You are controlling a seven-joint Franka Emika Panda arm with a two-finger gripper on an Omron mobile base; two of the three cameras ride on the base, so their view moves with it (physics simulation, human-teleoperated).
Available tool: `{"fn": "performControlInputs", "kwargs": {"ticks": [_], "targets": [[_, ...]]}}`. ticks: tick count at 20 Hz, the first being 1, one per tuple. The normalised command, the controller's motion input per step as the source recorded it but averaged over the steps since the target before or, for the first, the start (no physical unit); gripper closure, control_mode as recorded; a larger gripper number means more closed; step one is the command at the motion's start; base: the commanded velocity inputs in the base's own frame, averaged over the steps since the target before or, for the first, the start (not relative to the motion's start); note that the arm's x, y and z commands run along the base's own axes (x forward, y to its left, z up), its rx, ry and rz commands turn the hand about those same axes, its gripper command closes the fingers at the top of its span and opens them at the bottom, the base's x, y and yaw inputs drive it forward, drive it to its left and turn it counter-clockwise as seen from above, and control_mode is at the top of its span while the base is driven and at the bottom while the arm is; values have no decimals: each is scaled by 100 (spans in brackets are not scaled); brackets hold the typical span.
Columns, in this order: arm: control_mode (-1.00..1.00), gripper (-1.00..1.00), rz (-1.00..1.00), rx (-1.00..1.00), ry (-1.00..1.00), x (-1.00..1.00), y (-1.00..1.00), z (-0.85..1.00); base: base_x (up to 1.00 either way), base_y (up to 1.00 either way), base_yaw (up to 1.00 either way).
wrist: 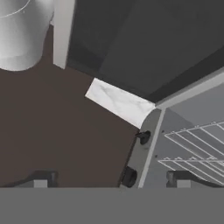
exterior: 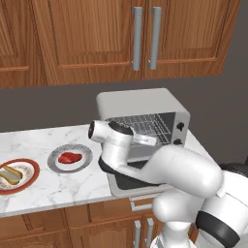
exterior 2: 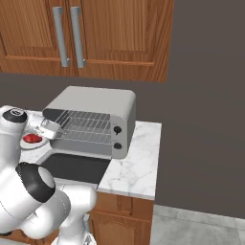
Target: Open the toaster oven door. Place the hotdog bun on the top rack in the toaster oven and place the steak on the bottom rack.
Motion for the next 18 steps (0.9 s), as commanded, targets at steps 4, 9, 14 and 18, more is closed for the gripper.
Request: {"fn": "performControlInputs", "kwargs": {"ticks": [4,9,14,18], "targets": [[-100,-100,23,-1,-3,42,-39,-7,0,0,0],[-100,-100,15,0,-10,43,-1,-8,0,0,0],[-100,-100,10,0,-1,37,0,-5,0,0,0],[-100,-100,6,0,0,49,8,-4,0,0,0]]}}
